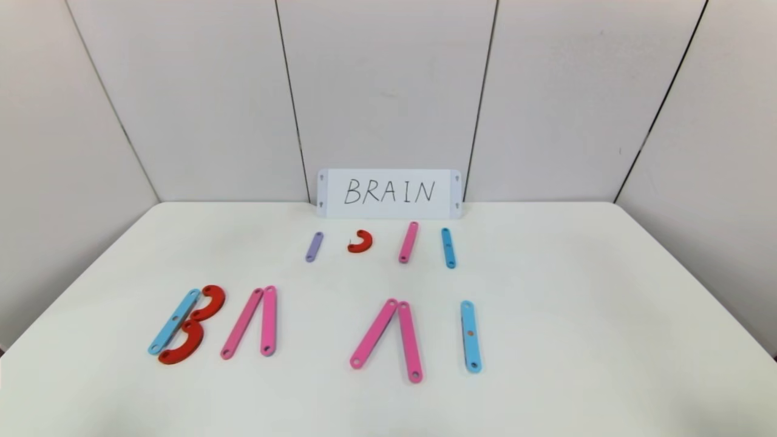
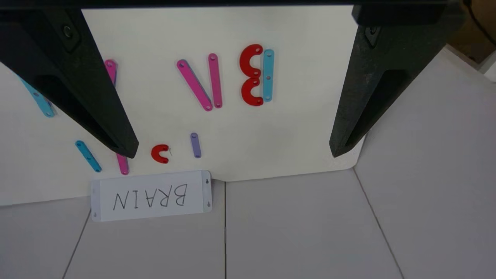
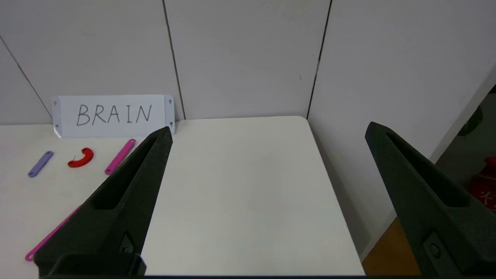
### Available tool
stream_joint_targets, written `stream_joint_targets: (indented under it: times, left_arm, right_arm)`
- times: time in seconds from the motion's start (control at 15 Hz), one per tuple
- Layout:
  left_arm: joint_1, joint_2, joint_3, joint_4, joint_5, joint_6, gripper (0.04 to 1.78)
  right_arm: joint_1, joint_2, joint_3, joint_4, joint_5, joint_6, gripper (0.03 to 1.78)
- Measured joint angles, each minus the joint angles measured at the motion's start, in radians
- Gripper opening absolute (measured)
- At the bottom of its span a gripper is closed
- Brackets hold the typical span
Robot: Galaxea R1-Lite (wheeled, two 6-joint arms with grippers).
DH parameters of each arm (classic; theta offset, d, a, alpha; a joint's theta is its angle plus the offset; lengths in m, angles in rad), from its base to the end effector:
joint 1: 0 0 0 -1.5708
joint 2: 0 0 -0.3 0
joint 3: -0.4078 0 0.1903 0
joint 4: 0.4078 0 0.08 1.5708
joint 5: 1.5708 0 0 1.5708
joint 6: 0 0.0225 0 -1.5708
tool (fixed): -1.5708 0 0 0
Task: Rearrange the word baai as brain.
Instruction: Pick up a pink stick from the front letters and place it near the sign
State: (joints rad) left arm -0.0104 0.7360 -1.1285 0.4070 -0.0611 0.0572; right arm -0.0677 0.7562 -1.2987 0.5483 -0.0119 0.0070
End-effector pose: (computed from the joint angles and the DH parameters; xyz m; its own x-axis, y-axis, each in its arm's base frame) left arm 0.0126 -0.0015 0.3365 0.9973 -0.0714 -0.0145 0.0721 0.9958 0.0563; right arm -0.0051 0.0001 0.3601 0.9968 -0.0795 -0.0058 0.0796 0.9968 0.0069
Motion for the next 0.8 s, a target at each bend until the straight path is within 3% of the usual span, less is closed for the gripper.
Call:
stream_joint_targets:
  times: [0.2, 0.4, 0.67, 0.8]
  left_arm:
    - [-0.003, 0.209, -0.187, 0.140, -0.015, -0.001, 1.73]
    - [-0.002, 0.413, -0.310, 0.193, -0.036, -0.029, 1.73]
    - [0.001, 0.632, -0.339, 0.213, -0.136, -0.075, 1.73]
    - [0.001, 0.691, -0.293, 0.202, -0.141, -0.078, 1.73]
  right_arm:
    - [-0.004, 0.217, -0.288, 0.207, -0.004, 0.001, 1.74]
    - [-0.004, 0.435, -0.501, 0.372, -0.028, 0.009, 1.74]
    - [0.014, 0.699, -0.634, 0.561, -0.032, 0.041, 1.74]
    - [0.033, 0.789, -0.644, 0.600, -0.003, 0.103, 1.74]
